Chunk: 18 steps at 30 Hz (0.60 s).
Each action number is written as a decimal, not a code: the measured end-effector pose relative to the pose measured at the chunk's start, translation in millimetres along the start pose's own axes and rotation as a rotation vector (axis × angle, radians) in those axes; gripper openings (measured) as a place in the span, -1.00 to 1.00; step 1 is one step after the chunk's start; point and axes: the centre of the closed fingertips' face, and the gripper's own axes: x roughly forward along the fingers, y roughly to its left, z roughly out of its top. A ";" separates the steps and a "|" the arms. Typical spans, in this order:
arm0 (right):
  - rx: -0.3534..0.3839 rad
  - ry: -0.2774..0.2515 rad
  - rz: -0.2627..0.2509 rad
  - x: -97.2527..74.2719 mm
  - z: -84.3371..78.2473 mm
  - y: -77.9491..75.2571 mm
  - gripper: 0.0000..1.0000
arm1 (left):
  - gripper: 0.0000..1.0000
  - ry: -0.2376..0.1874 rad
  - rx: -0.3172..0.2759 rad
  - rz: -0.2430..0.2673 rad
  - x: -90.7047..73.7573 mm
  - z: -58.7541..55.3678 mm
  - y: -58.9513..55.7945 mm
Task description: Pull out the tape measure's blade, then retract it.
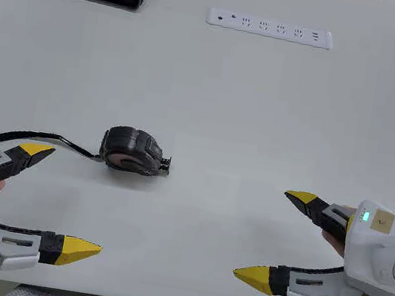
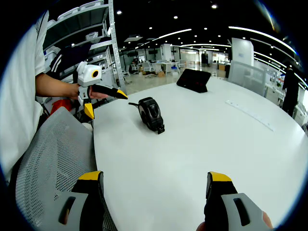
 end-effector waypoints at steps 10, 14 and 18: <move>-0.007 -0.004 -0.002 -0.7 0.9 -1.0 0.76 | 0.97 0.006 -0.002 -0.004 0.5 -1.2 -0.2; -0.005 -0.006 -0.005 -1.3 1.2 -1.6 0.77 | 0.97 0.006 0.000 -0.003 0.8 -1.2 0.4; -0.003 -0.007 -0.005 -1.0 1.0 -1.7 0.77 | 0.97 -0.001 0.003 0.006 0.2 0.3 2.8</move>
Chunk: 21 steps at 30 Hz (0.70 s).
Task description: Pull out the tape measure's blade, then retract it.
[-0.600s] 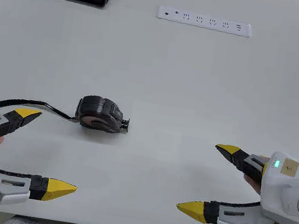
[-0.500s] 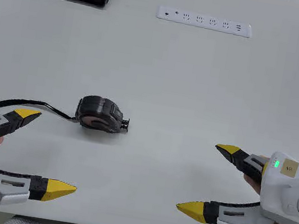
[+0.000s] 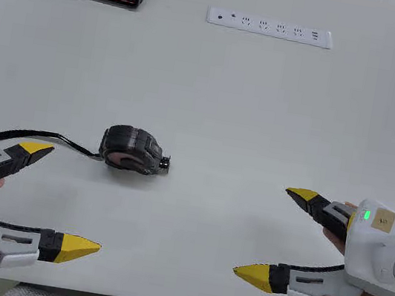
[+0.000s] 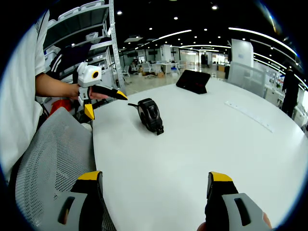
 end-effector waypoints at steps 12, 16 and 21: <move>-0.006 -0.022 0.001 0.0 4.0 0.9 0.72 | 0.87 -0.006 -0.014 -0.013 -1.8 -2.2 -2.2; -0.006 -0.017 0.004 0.1 3.0 1.4 0.71 | 0.86 -0.010 -0.011 -0.009 -2.3 -0.8 -0.9; -0.009 -0.014 0.004 0.3 3.1 -0.1 0.71 | 0.86 -0.007 -0.005 -0.010 -2.4 -0.7 0.6</move>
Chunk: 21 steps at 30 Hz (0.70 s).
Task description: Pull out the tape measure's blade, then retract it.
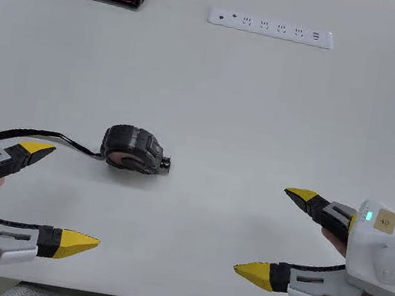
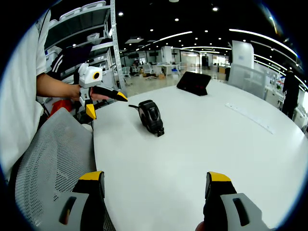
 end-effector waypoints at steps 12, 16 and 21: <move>-0.016 0.003 0.021 6.7 5.0 -6.0 0.69 | 0.83 0.009 0.017 -0.016 2.0 6.8 10.1; -0.029 0.011 0.031 9.7 6.4 -8.9 0.69 | 0.82 0.021 0.031 -0.028 5.2 6.4 11.2; -0.043 0.019 0.048 14.8 7.9 -12.3 0.68 | 0.76 0.034 0.052 -0.044 10.1 8.3 14.0</move>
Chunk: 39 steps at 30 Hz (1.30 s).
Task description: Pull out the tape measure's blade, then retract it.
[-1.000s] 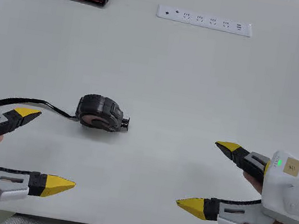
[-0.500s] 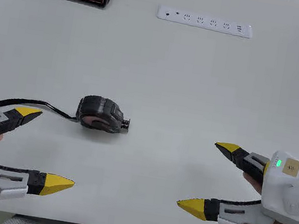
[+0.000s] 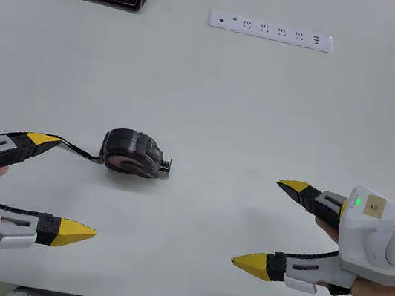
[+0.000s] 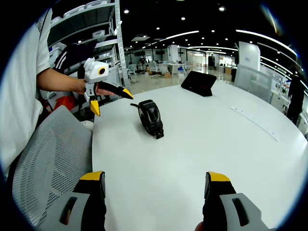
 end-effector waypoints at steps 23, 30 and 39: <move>-0.085 0.047 0.053 18.8 5.0 -16.1 0.58 | 0.66 0.060 0.094 -0.058 22.7 9.8 21.3; -0.097 0.054 0.070 26.1 7.5 -19.1 0.57 | 0.65 0.085 0.125 -0.081 30.8 8.7 23.2; -0.119 0.070 0.094 33.5 9.4 -22.1 0.55 | 0.63 0.113 0.150 -0.096 39.7 7.8 29.3</move>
